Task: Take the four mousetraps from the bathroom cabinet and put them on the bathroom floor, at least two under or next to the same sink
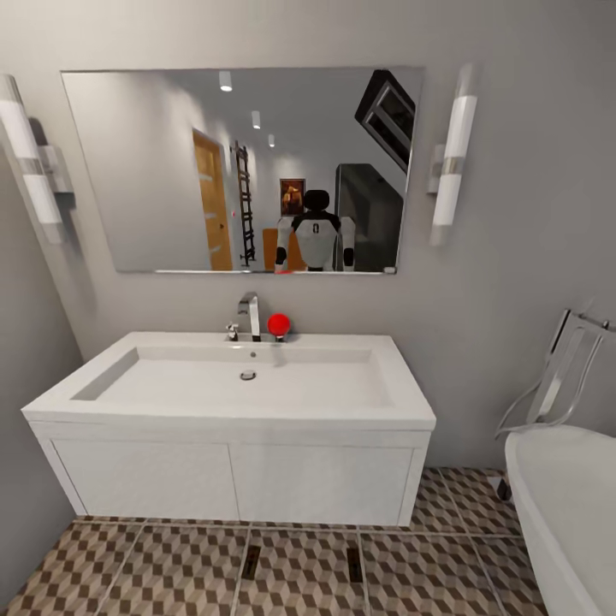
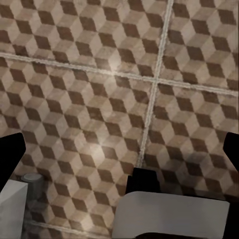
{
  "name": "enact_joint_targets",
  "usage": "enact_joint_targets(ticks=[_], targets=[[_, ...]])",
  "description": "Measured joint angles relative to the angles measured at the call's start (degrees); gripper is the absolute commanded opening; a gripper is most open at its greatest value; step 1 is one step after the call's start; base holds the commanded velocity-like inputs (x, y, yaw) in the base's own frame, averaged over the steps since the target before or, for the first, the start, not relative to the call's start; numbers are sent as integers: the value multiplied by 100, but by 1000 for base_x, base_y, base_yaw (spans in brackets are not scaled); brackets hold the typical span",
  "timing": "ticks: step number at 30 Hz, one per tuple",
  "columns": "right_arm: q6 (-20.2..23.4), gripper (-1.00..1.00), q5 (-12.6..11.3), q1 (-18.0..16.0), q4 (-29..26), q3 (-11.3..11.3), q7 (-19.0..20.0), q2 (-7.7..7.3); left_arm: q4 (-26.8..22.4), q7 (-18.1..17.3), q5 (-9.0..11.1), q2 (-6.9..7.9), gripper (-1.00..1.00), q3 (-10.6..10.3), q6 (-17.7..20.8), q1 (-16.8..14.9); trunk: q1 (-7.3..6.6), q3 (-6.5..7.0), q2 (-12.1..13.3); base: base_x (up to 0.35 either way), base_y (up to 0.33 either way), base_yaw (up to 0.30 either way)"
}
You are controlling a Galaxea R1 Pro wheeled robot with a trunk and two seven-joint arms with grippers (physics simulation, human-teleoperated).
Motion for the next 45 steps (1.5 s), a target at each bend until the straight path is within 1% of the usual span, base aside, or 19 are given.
enact_joint_targets(ticks=[12, 20, 25, 41, 45], targets=[[7, 100, 49, 134, 0, 1, 10, 17, -3, 0, 20, -16, 100, 0, -28, 4, -264, 216, 482, 0, 0, 0], [5, 100, 53, 358, 0, 0, -2, 29, 2, -2, 20, -25, 100, 1, -33, 4, -439, 359, 802, 0, 0, 0], [7, 100, 54, 424, 0, 0, -33, 28, 2, -1, 19, -27, 100, 0, -34, 4, -549, 449, 1003, 0, 0, 0], [10, 100, 54, 470, 0, 0, -62, 26, 5, 0, 21, -39, 100, 0, -21, 4, -901, 737, 1645, 0, 0, 0], [10, 100, 54, 471, 0, 0, -60, 30, 5, 0, 19, -44, 100, 0, -19, 5, -902, 737, 1647, 0, 0, 0]])
